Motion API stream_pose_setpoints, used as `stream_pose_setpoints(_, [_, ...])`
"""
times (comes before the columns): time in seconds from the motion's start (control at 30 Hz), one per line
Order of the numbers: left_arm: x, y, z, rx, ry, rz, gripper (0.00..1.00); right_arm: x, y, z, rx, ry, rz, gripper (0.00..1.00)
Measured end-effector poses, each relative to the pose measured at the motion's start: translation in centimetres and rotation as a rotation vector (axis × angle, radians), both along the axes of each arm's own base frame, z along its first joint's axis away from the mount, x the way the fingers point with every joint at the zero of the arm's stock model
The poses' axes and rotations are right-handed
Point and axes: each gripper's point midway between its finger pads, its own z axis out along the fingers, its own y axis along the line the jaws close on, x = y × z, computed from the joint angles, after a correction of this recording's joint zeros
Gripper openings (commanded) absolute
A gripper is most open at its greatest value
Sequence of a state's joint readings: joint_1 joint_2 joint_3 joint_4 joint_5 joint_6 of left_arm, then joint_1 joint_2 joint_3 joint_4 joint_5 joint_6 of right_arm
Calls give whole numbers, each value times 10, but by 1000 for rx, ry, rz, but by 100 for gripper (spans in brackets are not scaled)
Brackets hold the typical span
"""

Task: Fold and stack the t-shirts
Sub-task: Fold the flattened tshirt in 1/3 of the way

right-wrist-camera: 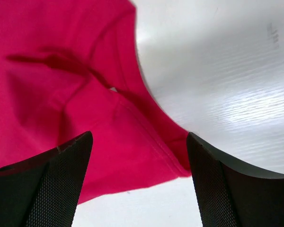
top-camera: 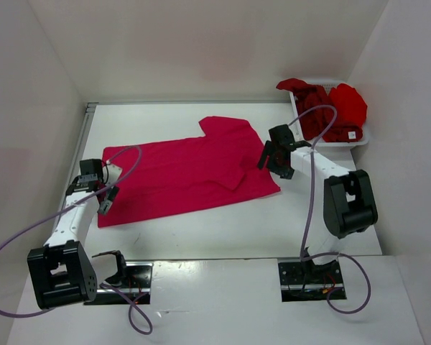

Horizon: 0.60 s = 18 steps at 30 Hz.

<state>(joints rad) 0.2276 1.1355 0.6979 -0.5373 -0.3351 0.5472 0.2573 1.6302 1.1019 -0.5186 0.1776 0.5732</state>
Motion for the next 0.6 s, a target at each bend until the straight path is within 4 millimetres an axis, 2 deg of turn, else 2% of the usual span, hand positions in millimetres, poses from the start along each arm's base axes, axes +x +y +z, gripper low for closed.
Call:
stream_pose_setpoints(0.17, [-8, -1, -10, -3, 34, -4, 76, -20, 0, -48, -2, 140, -25, 85])
stream_pose_setpoints(0.27, [-8, 0, -9, 3, 29, -2, 76, -25, -2, -56, -4, 157, -35, 82])
stream_pose_setpoints(0.4, [-6, 0, -9, 7, 20, -1, 76, -29, -2, -57, 1, 149, -40, 57])
stream_pose_setpoints(0.43, [-6, 0, -10, 7, 21, -2, 76, -31, -2, -57, 3, 148, -44, 41])
stream_pose_setpoints(0.47, [-7, 0, -11, 8, 25, -5, 76, -34, -3, -57, 7, 148, -47, 32])
stream_pose_setpoints(0.5, [-7, 1, -11, 12, 29, -11, 76, -38, -3, -58, 13, 151, -52, 17])
stream_pose_setpoints(0.6, [-7, 2, -11, 19, 32, -15, 77, -53, -3, -58, 38, 166, -68, 4])
